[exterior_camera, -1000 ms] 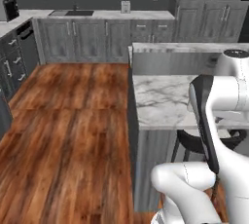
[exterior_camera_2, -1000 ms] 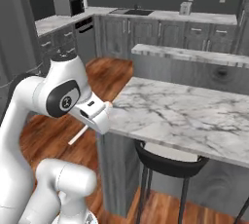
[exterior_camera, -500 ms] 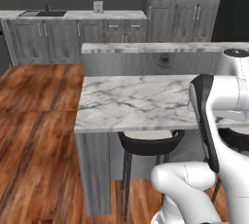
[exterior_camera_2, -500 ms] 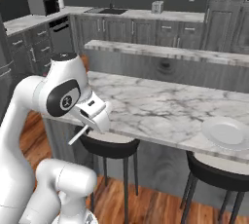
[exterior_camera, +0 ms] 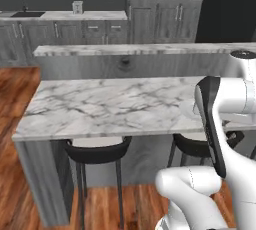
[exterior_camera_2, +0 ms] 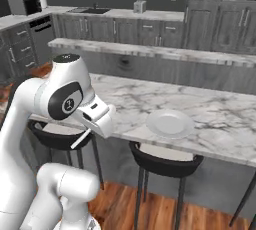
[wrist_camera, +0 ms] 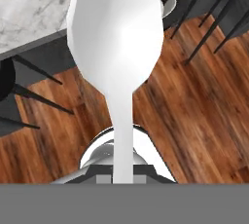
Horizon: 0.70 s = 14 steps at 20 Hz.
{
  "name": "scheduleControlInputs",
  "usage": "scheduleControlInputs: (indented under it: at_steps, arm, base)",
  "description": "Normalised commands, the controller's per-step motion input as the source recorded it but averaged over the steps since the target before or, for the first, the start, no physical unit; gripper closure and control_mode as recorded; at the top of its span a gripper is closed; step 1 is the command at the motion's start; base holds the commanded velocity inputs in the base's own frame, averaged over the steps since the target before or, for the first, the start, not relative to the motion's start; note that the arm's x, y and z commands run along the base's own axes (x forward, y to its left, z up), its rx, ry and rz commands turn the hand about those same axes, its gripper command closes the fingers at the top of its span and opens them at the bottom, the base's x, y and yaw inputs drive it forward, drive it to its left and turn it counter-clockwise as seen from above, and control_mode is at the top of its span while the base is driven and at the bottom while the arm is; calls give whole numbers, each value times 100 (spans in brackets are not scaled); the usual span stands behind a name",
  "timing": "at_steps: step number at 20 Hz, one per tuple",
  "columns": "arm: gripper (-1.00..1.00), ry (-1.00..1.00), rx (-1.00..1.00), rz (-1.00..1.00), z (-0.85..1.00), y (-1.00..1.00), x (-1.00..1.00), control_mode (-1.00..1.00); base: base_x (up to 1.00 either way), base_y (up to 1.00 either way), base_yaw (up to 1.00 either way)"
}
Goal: Take the fork and place it on the left side of the plate. Then take the spoon and place it on the right side of the plate. Make sure they're directly next to the plate.
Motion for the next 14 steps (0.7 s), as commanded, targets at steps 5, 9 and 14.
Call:
scheduleControlInputs:
  at_steps: [5,9,14]
  arm:
    - [100,0,0,0,0,0,0,100]
    - [100,0,0,0,0,0,0,100]
    - [100,0,0,0,0,0,0,100]
  base:
    - [22,-85,-1]
    - [50,-62,0]
    - [50,-51,-7]
